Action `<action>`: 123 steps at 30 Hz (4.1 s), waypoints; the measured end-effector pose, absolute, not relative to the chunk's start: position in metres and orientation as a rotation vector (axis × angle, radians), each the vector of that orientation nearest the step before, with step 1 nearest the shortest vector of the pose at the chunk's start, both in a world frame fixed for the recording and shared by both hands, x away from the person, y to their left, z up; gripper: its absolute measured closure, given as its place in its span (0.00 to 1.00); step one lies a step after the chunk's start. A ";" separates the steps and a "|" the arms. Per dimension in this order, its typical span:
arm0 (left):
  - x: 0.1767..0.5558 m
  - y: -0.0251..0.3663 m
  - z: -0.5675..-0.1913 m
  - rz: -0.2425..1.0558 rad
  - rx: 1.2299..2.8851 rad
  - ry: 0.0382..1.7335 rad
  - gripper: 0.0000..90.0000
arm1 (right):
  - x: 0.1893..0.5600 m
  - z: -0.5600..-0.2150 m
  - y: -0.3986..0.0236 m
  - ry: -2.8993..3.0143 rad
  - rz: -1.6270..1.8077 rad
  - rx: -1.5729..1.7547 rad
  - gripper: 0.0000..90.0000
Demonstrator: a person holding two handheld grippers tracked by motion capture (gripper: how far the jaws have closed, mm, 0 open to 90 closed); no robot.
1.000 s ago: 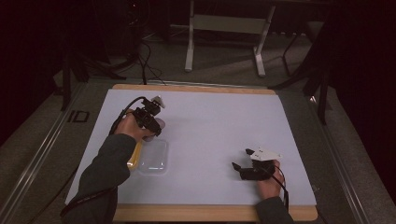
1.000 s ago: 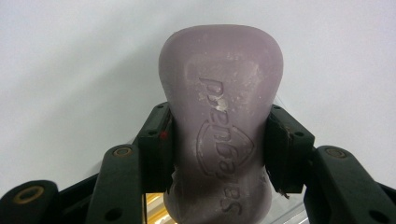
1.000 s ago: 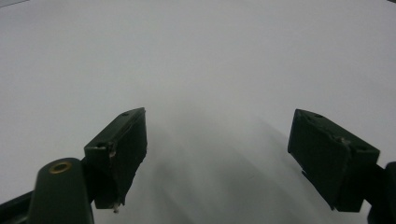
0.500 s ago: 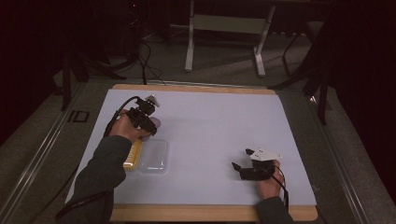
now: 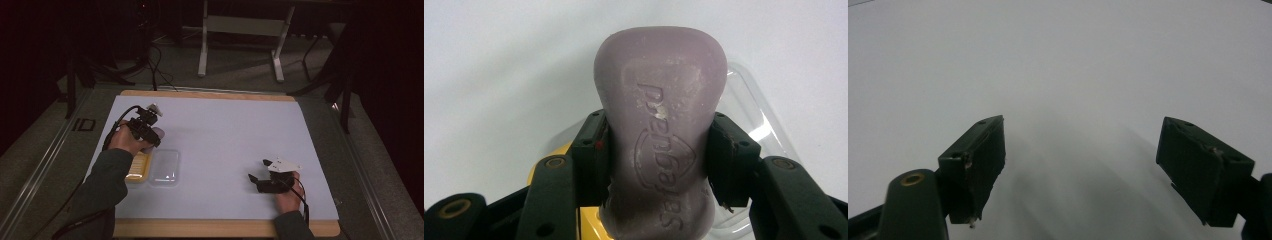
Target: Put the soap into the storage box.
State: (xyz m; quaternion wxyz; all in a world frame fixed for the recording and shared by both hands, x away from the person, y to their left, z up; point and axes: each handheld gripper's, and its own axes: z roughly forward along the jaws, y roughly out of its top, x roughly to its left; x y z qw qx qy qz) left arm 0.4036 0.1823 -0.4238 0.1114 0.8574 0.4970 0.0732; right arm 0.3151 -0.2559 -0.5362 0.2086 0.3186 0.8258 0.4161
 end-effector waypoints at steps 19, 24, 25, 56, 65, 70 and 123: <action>0.395 0.199 -0.435 0.195 2.505 1.503 0.55 | 0.315 -0.536 -0.256 2.297 1.155 0.885 0.21; 0.392 0.202 -0.436 0.193 2.503 1.511 0.55 | 0.315 -0.536 -0.256 2.298 1.155 0.884 0.21; 0.391 0.202 -0.437 0.193 2.497 1.513 0.55 | 0.315 -0.536 -0.256 2.298 1.155 0.884 0.21; 0.379 0.216 -0.455 0.149 2.461 1.587 0.55 | 0.315 -0.536 -0.255 2.295 1.151 0.880 0.21; 0.374 0.222 -0.463 0.132 2.442 1.617 0.55 | 0.315 -0.536 -0.255 2.295 1.149 0.879 0.21; 0.374 0.225 -0.468 0.116 2.436 1.632 0.55 | 0.315 -0.536 -0.255 2.295 1.150 0.879 0.21; 0.364 0.226 -0.454 0.285 2.365 1.507 0.40 | 0.315 -0.537 -0.254 2.301 1.139 0.875 0.22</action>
